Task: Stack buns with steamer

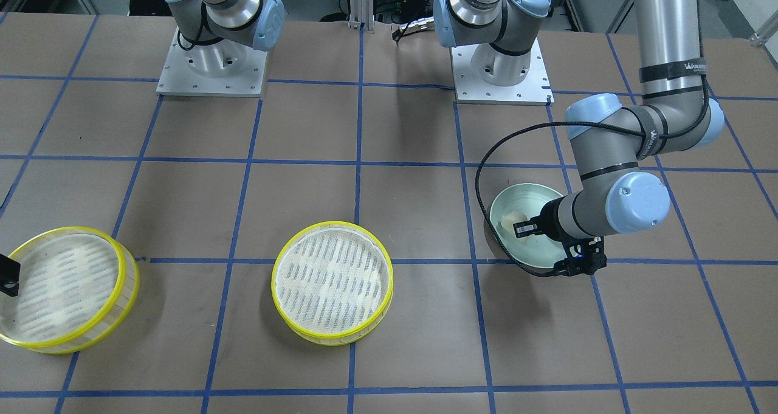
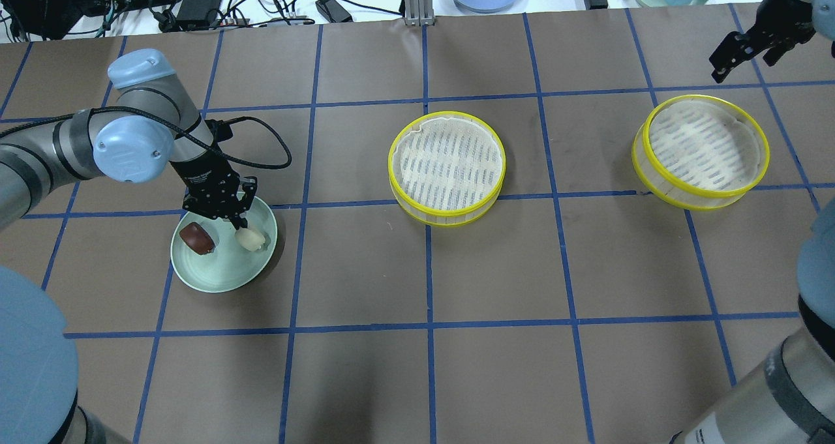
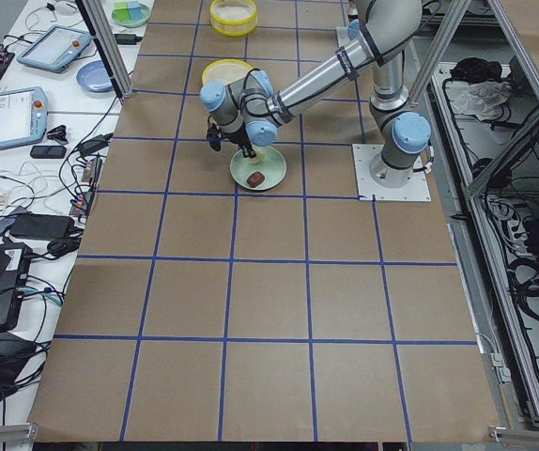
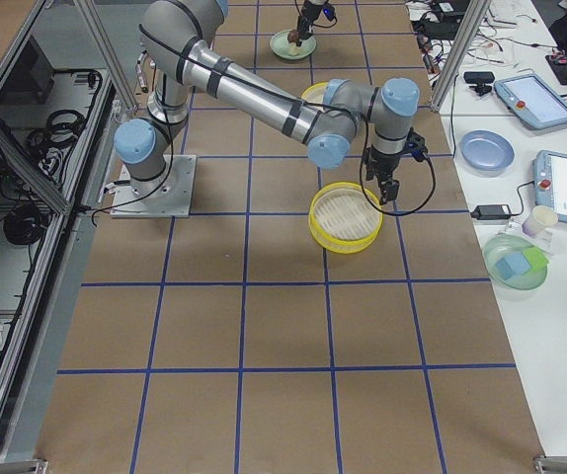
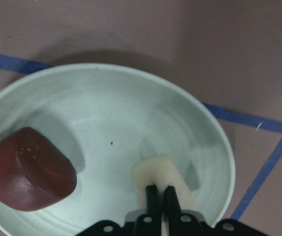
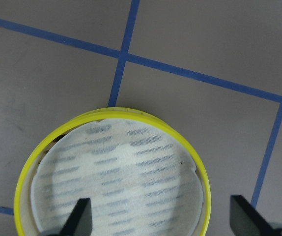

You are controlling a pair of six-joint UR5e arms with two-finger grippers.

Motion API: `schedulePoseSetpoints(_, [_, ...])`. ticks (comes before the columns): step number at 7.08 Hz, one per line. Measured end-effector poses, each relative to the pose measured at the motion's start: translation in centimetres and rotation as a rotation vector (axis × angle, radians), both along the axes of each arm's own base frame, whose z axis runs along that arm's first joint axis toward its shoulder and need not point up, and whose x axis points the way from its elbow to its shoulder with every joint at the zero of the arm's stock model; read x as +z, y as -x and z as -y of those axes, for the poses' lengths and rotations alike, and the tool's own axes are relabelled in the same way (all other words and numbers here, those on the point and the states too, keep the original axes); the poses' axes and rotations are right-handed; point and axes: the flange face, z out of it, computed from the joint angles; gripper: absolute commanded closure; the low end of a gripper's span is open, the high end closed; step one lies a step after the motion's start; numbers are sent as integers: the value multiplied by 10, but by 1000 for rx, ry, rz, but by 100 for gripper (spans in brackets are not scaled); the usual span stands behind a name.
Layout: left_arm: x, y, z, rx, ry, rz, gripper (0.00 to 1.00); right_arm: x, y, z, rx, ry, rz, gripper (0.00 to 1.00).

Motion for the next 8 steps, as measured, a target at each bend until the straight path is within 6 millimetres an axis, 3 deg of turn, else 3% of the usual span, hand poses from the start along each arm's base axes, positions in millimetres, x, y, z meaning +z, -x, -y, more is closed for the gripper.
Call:
schedulePoseSetpoints(2, [72,16,24,47,142,37,100,-18,6,5,-6,13,-7,0])
schedulePoseSetpoints(4, [125,69,44,133,278,-11,100,-32,6,3,-16,-2,-6,0])
schedulePoseSetpoints(6, [131,125,62,229,385,-154,100,-47,6,4,-16,-7,-1,0])
schedulePoseSetpoints(8, [104,178,77,255,445,-269,100,-56,19,2,27,-19,-13,0])
